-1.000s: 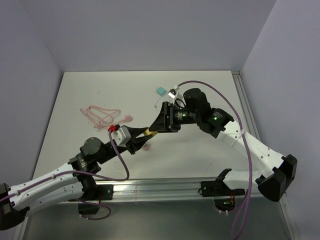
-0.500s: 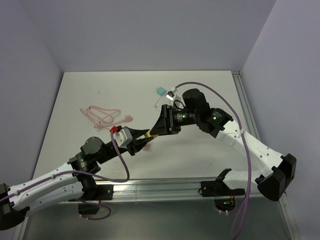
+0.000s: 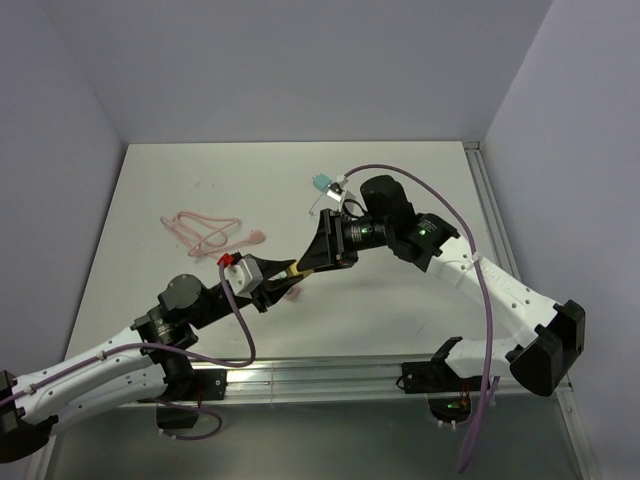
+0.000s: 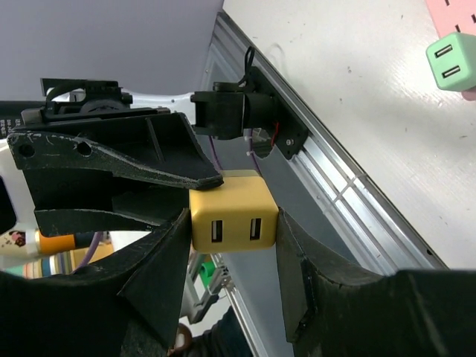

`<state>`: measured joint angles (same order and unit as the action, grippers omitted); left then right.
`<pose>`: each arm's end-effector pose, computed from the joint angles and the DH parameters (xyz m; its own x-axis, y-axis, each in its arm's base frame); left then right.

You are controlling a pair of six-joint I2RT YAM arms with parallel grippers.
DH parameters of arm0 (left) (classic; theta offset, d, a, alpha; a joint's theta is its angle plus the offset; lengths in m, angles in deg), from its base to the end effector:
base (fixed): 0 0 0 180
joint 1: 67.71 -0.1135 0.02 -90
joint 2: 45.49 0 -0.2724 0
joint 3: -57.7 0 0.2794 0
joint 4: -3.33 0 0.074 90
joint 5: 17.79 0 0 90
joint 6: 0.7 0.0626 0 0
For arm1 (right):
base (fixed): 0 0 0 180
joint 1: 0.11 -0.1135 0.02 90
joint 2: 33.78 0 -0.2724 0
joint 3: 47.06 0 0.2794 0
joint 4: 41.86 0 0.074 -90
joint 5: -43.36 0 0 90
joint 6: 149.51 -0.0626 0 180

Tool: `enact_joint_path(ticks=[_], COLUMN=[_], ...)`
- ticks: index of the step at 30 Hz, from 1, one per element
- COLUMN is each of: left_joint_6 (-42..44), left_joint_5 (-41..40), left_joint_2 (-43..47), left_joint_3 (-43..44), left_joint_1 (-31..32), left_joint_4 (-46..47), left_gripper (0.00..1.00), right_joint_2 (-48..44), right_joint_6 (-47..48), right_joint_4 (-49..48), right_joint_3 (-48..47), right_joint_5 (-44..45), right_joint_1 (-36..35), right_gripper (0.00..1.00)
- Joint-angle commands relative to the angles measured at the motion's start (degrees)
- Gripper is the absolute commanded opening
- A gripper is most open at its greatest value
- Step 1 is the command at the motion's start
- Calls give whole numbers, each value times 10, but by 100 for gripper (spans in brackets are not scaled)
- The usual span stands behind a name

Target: Insert the plug

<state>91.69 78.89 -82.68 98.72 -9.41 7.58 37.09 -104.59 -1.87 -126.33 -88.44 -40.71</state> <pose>0.1076 -0.1881 0.3160 0.1116 -0.1018 -0.9885 0.9017 0.4285 0.0576 0.2082 0.2334 0.3485 -0.9296 -0.1016 -0.3543 -0.3653 0.3802 0.8497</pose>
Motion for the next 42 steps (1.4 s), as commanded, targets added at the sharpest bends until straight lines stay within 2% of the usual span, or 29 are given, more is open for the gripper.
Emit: enact_joint_path(ticks=[1, 3, 4, 6, 7, 8, 10, 11, 13, 14, 15, 16, 17, 18, 19, 20, 23, 24, 26, 29, 34, 38, 42], left_joint_6=[-7, -19, -41, -83, -97, -113, -142, -181, -227, -258, -342, -391, -495, -551, -604, -688, -790, -824, -837, -858, -853, -840, -845], left_joint_5=[14, -3, -40, -101, -165, -195, -228, -302, -393, -496, -559, -603, -677, -704, -722, -741, -767, -772, -774, -773, -770, -770, -767], left_joint_2=[5, 7, 14, 24, 29, 41, 57, 72, 84, 91, 92, 89, 85, 78, 66, 60, 34, 27, 11, 1, 25, 50, 62], left_joint_3=[16, 19, 19, 19, 21, 31, 37, 49, 65, 85, 99, 113, 145, 161, 175, 199, 235, 240, 250, 250, 225, 198, 200], left_joint_1=[3, 3, 3, 3, 3, 3, 3, 3, 3, 3, 3, 3, 2, 3, 3, 3, 3, 3, 3, 3, 3, 3, 3], left_joint_4=[36, 27, 29, 30, 23, 11, -18, -31, -103, -143, -191, -302, -362, -418, -530, -573, -712, -729, -760, -775, -743, -708, -715], left_gripper=[5, 28, 60, 81, 95, 98, 99, 99, 99, 99, 100, 100, 99, 99, 99, 99, 100, 99, 99, 99, 100, 99, 98], right_joint_2=[12, 14, 14, 16, 19, 26, 32, 40, 49, 63, 72, 83, 107, 120, 132, 156, 189, 196, 216, 255, 303, 322, 347], right_joint_6=[12, 35, 43, 67, 79, 90, 117, 126, 143, 150, 166, 176, 188, 214, 227, 241, 284, 307, 326, 370, 441, 495, 512], right_joint_4=[-48, -34, -31, -15, -4, 5, 16, 16, 8, -2, -3, 1, 10, 15, 18, 23, 8, -18, -35, -18, 18, 33, 52], right_joint_3=[-13, -19, -25, -31, -46, -52, -67, -70, -73, -75, -78, -95, -105, -117, -138, -147, -160, -157, -155, -184, -227, -237, -250], right_joint_5=[-40, -8, 8, 58, 80, 99, 158, 176, 211, 219, 228, 247, 290, 318, 345, 405, 464, 479, 486, 499, 532, 528, 509], right_joint_1=[-6, -6, -6, -6, -6, -6, -6, -6, -9, -11, -19, -27, -38, -51, -81, -97, -147, -155, -171, -182, -207, -217, -218], right_gripper=[0, 0, 0, 0, 0, 0, 0, 0, 0, 0, 0, 0, 0, 0, 0, 0, 0, 0, 0, 0, 0, 0, 0])
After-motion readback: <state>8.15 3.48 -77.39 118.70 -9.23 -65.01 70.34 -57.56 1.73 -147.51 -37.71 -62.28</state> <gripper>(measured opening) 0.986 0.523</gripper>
